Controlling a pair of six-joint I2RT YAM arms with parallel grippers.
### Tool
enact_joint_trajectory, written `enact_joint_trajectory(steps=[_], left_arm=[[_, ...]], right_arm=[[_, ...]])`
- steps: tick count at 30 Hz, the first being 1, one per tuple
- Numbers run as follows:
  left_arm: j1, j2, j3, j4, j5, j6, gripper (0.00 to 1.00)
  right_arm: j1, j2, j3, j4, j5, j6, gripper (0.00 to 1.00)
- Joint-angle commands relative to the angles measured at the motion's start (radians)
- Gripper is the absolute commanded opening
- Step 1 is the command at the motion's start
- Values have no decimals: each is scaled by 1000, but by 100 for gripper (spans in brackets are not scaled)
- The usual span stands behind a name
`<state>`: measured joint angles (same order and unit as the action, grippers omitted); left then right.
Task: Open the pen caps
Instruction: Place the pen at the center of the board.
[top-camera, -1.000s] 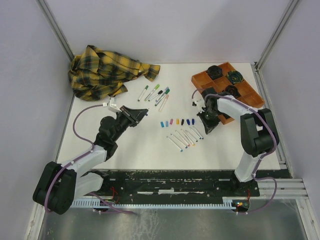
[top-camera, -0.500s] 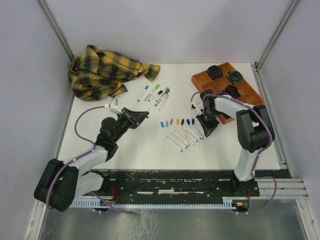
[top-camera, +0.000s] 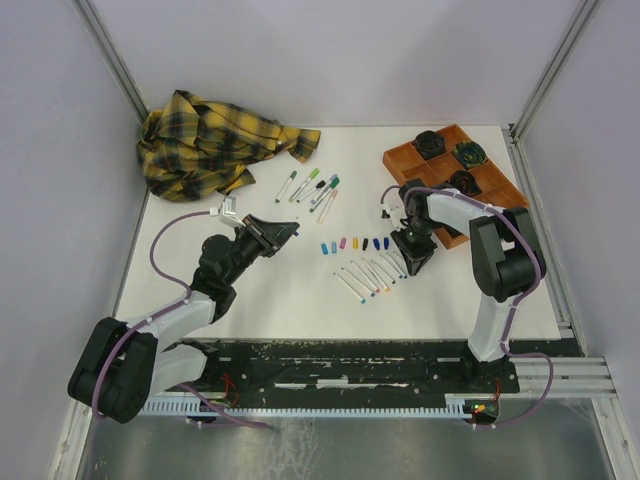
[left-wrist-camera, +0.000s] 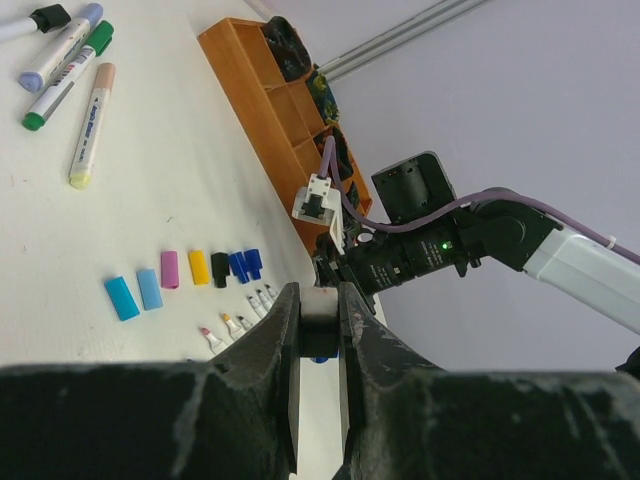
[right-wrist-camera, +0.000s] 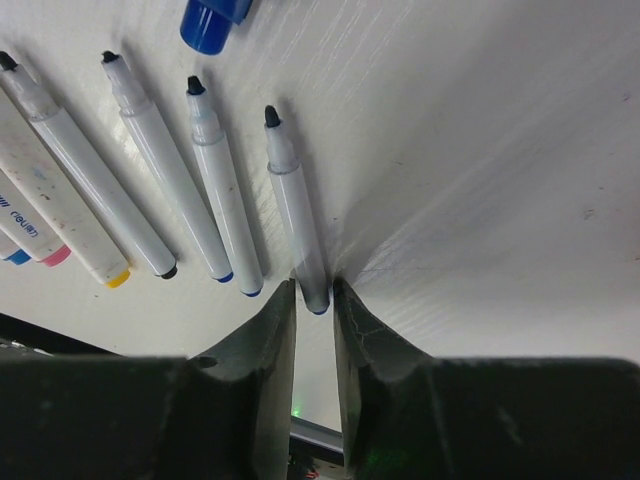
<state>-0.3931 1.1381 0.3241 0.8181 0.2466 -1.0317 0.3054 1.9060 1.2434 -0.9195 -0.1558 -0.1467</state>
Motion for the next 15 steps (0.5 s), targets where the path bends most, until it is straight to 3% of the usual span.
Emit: enact_joint_trajectory(steps=[1, 15], left_arm=[[2, 2, 6, 60, 29, -36, 3], [-45, 12, 30, 65, 53, -8, 3]], right_arm=[[-1, -1, 37, -18, -9, 10, 28], [-7, -66, 53, -36, -38, -7, 32]])
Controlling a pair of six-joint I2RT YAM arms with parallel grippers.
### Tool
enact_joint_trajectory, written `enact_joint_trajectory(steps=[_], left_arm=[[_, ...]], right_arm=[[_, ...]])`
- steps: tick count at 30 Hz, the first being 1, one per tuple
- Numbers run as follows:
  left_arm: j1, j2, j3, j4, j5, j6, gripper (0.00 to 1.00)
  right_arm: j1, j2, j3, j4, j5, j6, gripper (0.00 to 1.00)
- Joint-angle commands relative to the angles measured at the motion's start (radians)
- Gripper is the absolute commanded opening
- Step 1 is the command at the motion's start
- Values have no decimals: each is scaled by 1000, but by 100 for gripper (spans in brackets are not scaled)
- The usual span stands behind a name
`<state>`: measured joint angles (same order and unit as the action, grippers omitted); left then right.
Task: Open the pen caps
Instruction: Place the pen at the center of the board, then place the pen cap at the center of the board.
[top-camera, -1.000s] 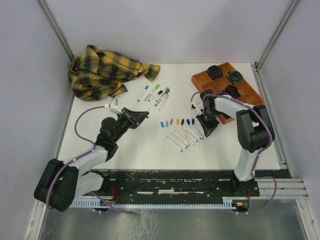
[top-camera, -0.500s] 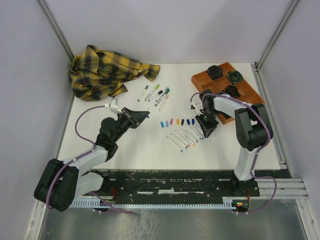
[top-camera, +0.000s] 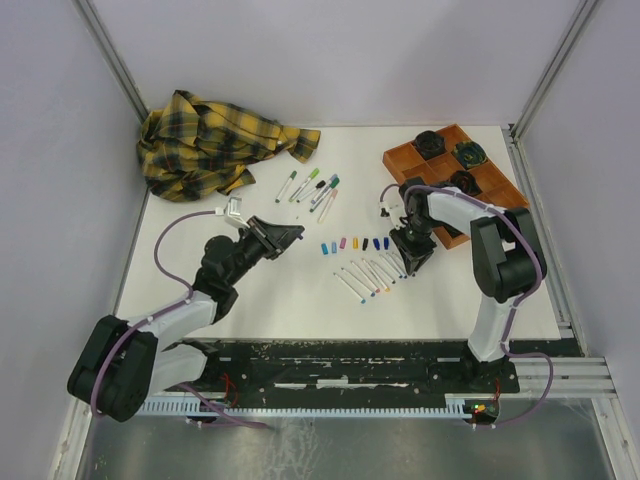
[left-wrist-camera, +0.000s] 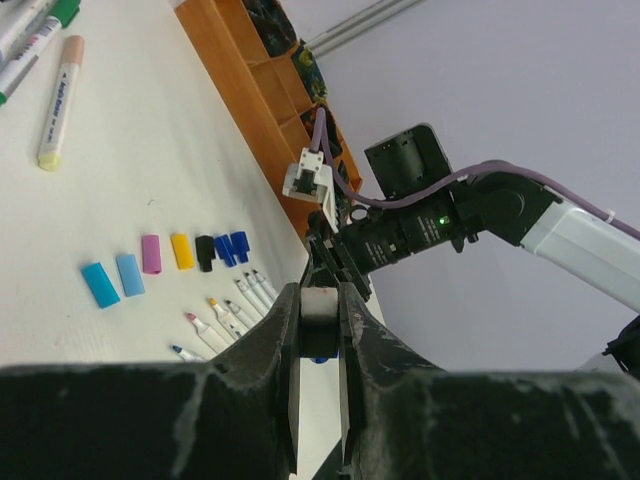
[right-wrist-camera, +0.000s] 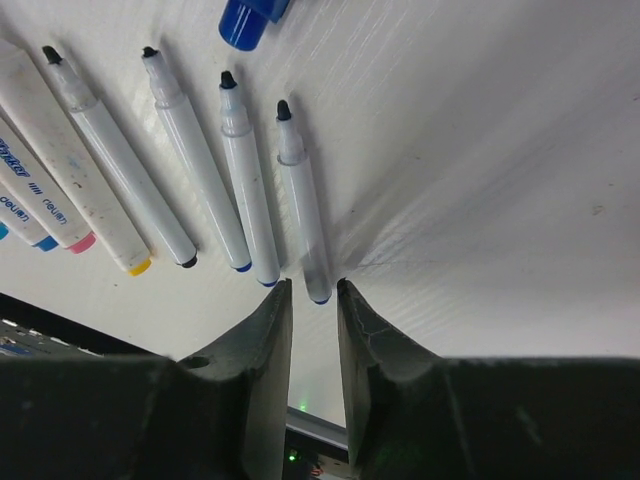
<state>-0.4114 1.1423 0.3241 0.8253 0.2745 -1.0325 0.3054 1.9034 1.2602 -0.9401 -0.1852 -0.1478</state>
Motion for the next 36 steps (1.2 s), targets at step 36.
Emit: enact_joint_trajectory(steps=[36], left_arm=[[-589, 1037, 1433, -1210, -675, 449, 4]], right_arm=[[-322, -680, -105, 262, -125, 143, 66]])
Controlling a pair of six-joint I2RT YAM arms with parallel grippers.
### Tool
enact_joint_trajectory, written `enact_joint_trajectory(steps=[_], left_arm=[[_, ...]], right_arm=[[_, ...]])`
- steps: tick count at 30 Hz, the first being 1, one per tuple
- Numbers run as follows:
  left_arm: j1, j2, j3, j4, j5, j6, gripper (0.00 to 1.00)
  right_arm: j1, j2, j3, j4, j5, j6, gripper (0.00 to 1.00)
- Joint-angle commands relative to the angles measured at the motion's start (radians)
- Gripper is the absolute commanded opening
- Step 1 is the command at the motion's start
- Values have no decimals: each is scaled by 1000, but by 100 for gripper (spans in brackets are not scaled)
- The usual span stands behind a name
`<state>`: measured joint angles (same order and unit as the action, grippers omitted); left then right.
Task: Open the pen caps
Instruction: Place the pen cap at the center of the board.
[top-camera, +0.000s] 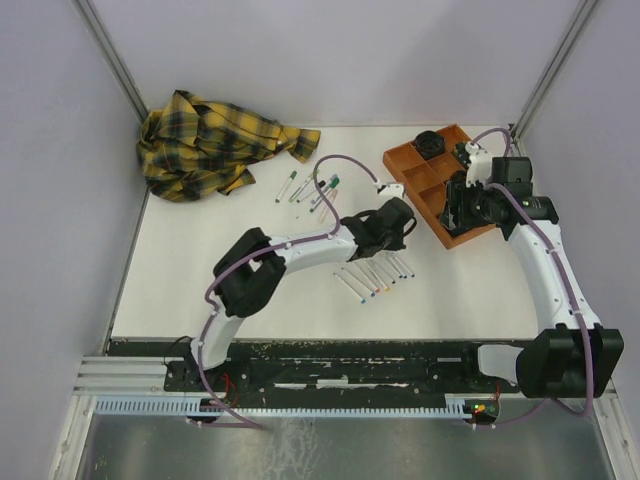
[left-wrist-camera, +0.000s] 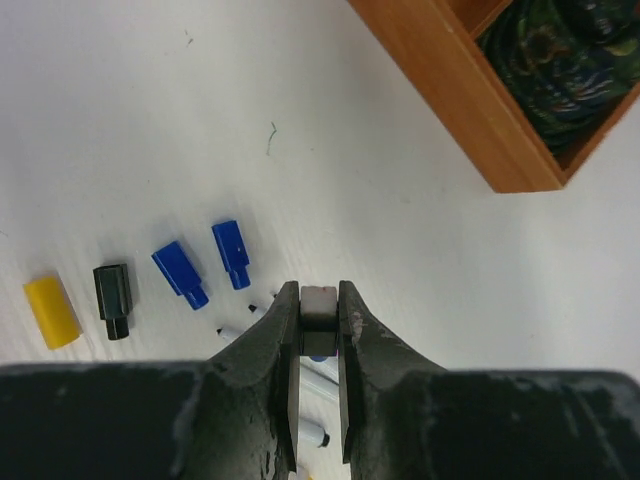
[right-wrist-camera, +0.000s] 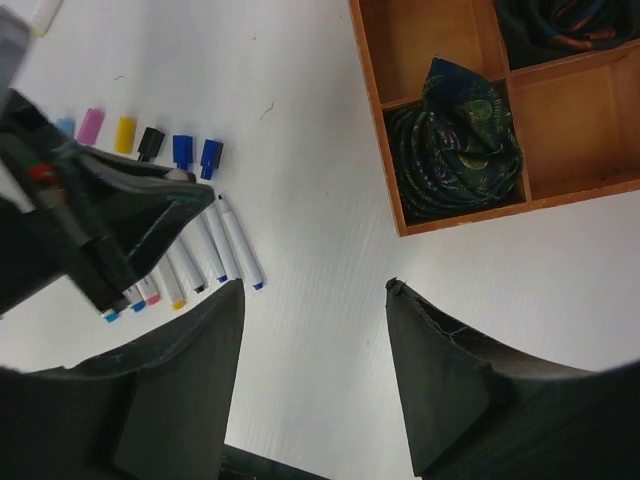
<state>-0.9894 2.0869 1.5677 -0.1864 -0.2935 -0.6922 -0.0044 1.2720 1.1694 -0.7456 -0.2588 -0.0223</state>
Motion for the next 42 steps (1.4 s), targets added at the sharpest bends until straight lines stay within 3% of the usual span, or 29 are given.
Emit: enact_joint_trajectory(steps=[1, 14, 20, 26, 42], left_arm=[[-14, 122, 233, -219, -114, 123, 5], [-18, 356, 538, -343, -149, 206, 11], [-17, 368, 548, -349, -166, 214, 16], [-16, 372, 558, -351, -170, 216, 31], [-15, 272, 564, -322, -172, 279, 32]], right_arm=[[-16, -53, -14, 71, -44, 19, 66], [-31, -67, -20, 86, -20, 35, 66], [-34, -69, -23, 88, -30, 39, 66], [-36, -67, -22, 88, -37, 41, 66], [-37, -86, -29, 98, -88, 36, 67]])
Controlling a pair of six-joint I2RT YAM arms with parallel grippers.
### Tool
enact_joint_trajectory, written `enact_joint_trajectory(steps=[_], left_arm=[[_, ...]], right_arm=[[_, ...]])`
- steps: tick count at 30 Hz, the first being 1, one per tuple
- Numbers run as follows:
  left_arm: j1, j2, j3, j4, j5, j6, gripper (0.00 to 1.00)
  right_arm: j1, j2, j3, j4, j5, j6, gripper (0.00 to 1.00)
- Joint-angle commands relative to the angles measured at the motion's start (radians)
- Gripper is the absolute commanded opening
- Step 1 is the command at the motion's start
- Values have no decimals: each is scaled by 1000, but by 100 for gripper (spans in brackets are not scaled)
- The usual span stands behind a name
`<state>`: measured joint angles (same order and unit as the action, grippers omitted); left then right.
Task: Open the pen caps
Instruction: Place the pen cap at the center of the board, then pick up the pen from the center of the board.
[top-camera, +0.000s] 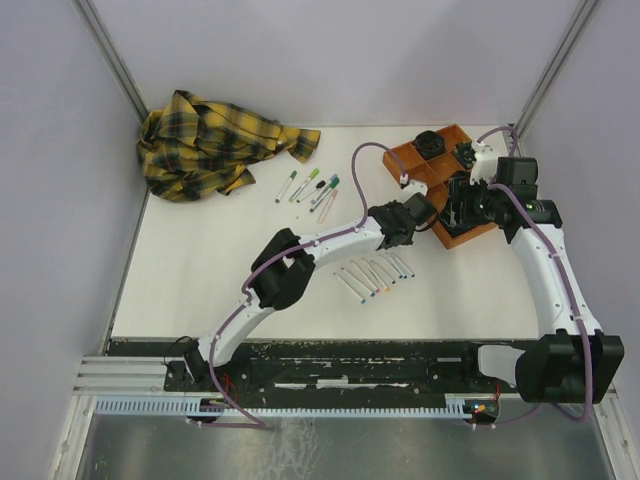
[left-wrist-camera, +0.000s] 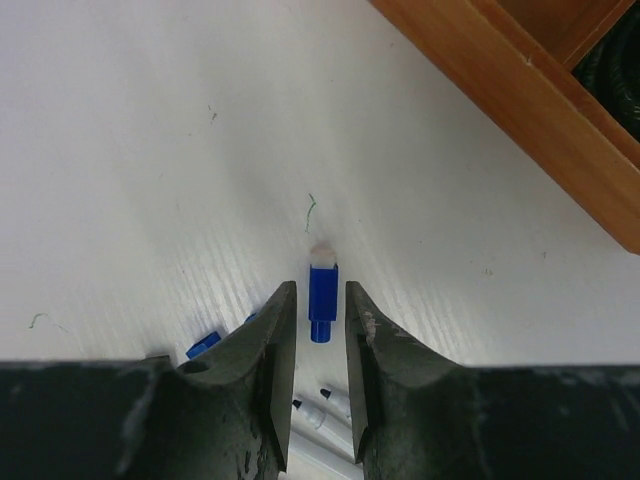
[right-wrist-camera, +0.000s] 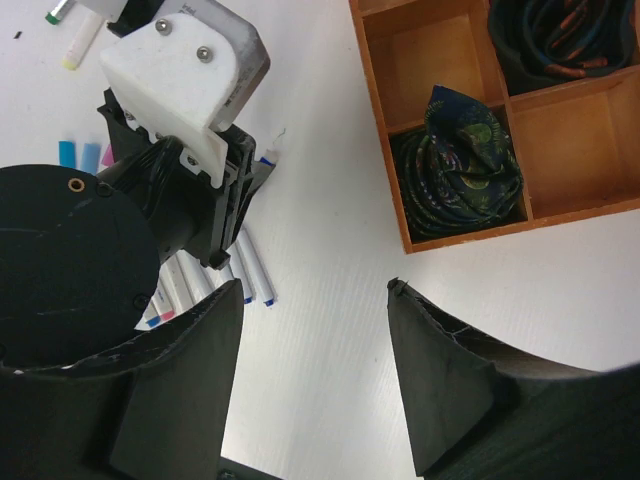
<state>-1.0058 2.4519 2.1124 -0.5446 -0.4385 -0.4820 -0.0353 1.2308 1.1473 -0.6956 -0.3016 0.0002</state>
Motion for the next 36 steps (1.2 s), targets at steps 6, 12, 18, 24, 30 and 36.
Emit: enact_joint_trajectory(steps=[6, 12, 18, 24, 30, 36], left_arm=[[1, -256, -195, 187, -45, 140, 32], [13, -425, -438, 357, -63, 217, 39], [74, -542, -613, 443, -9, 294, 50], [212, -613, -721, 442, 110, 288, 56], [326, -612, -752, 430, 233, 310, 58], [387, -528, -687, 373, 257, 331, 56]], right_arm=[[-7, -81, -24, 65, -94, -2, 67], [-6, -83, -28, 65, -133, -15, 67], [-7, -74, -25, 53, -185, -31, 67], [-6, -57, -24, 34, -286, -74, 69], [-7, -13, -11, -7, -392, -111, 71], [-6, 10, -6, -25, -416, -122, 71]])
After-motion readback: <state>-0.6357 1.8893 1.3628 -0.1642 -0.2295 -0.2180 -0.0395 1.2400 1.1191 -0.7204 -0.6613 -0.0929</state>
